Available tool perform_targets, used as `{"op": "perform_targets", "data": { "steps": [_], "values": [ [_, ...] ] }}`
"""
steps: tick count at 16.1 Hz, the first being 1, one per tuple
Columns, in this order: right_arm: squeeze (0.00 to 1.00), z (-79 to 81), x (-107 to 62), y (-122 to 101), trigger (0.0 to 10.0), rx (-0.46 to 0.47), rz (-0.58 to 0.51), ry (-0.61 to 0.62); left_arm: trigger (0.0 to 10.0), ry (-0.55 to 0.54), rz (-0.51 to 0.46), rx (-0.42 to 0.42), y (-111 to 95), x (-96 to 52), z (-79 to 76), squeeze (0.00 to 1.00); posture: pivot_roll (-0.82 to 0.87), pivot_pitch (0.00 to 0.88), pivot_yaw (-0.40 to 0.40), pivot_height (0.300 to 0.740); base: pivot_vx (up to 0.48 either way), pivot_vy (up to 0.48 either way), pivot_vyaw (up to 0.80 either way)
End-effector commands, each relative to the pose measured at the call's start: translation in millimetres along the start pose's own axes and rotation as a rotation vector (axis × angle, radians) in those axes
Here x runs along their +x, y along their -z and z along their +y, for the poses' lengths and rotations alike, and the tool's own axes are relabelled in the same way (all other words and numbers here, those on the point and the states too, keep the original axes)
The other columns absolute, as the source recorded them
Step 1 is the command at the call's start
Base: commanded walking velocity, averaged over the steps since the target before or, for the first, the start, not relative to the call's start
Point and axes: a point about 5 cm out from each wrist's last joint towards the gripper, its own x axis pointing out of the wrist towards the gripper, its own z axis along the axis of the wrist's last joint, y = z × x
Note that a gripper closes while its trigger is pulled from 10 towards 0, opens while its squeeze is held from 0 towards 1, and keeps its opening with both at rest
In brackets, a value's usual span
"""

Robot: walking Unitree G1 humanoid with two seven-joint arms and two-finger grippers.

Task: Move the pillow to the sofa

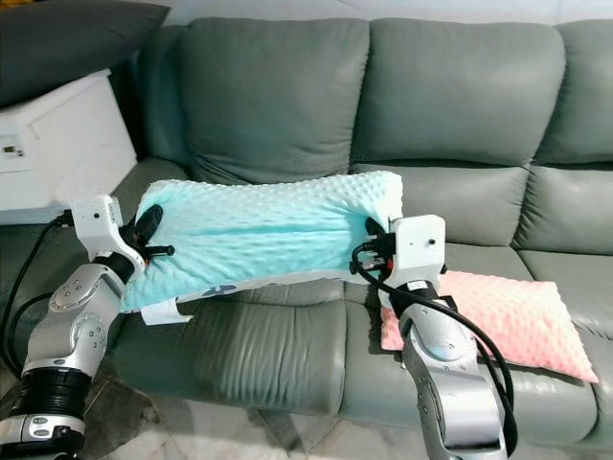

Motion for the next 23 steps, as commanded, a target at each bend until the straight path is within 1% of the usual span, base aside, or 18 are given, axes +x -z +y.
{"op": "perform_targets", "data": {
  "steps": [1,2,3,5,7,9,11,12,13,14,15,16,19,23],
  "values": [
    [0.00,-8.4,-1.0,-5,10.0,-0.012,-0.014,0.043,10.0,-0.032,-0.014,0.001,-3,-2.6,8.3,0.00,-0.20,0.013,0.049,0.740,0.000,0.000,-0.79],
    [0.00,-8.6,-1.2,-5,10.0,-0.014,-0.013,0.044,10.0,0.009,-0.018,0.043,-4,-1.6,3.8,0.00,-0.20,0.014,0.048,0.740,0.000,0.000,-0.79],
    [0.00,-9.1,-1.0,-5,10.0,-0.015,-0.013,0.045,10.0,0.017,-0.022,0.076,-5,-1.2,2.8,0.00,-0.20,0.014,0.047,0.740,0.000,0.000,-0.79],
    [0.00,-9.5,-0.6,-5,10.0,-0.013,-0.013,0.046,10.0,0.041,-0.021,0.095,-5,-1.2,1.2,0.00,-0.20,0.015,0.048,0.740,0.000,0.000,-0.79],
    [0.00,-9.3,-0.3,-5,10.0,-0.013,-0.013,0.045,10.0,0.064,-0.023,0.077,-6,-1.7,0.1,0.00,-0.20,0.015,0.048,0.740,0.000,0.000,-0.79],
    [0.00,-8.4,-0.5,-4,10.0,-0.010,-0.011,0.044,10.0,0.069,-0.026,0.096,-7,-2.1,-0.7,0.00,-0.20,0.015,0.046,0.740,0.000,0.000,-0.79],
    [0.00,-8.5,-0.5,-4,10.0,-0.010,-0.009,0.044,10.0,0.096,-0.015,0.086,-5,-1.9,-4.8,0.00,-0.20,0.014,0.046,0.740,0.000,0.000,-0.78],
    [0.00,-8.7,-0.2,-4,10.0,-0.009,-0.008,0.044,10.0,0.081,-0.004,0.080,-3,-2.5,-5.9,0.00,-0.20,0.014,0.046,0.740,0.000,0.000,-0.77],
    [0.00,-8.9,0.0,-4,10.0,-0.009,-0.007,0.044,10.0,0.031,-0.003,0.081,-1,-3.8,-4.7,0.00,-0.19,0.011,0.046,0.740,0.000,0.000,-0.77],
    [0.00,-8.7,0.2,-3,10.0,-0.009,-0.005,0.042,10.0,0.027,-0.002,0.092,1,-5.1,-4.6,0.00,-0.19,0.011,0.046,0.740,0.000,0.000,-0.77],
    [0.00,-8.1,0.3,-3,10.0,-0.008,-0.005,0.041,10.0,0.092,-0.006,0.040,5,-8.1,-7.5,0.00,-0.19,0.007,0.050,0.740,0.000,0.000,-0.77],
    [0.00,-6.5,0.3,-3,10.0,-0.007,-0.018,0.036,10.0,0.067,0.003,0.023,12,-12.6,-8.2,0.00,-0.19,0.006,0.051,0.740,0.000,0.000,0.00],
    [0.00,-3.3,-0.1,-3,10.0,-0.013,-0.023,0.022,10.0,0.056,0.022,0.015,19,-15.8,-13.0,0.00,-0.18,0.006,0.051,0.740,0.000,0.000,0.00],
    [0.00,-2.0,0.8,-3,10.0,-0.007,-0.027,0.020,10.0,0.064,0.027,0.018,21,-15.8,-15.3,0.00,-0.18,0.010,0.056,0.740,0.000,0.000,0.00]
  ]
}}
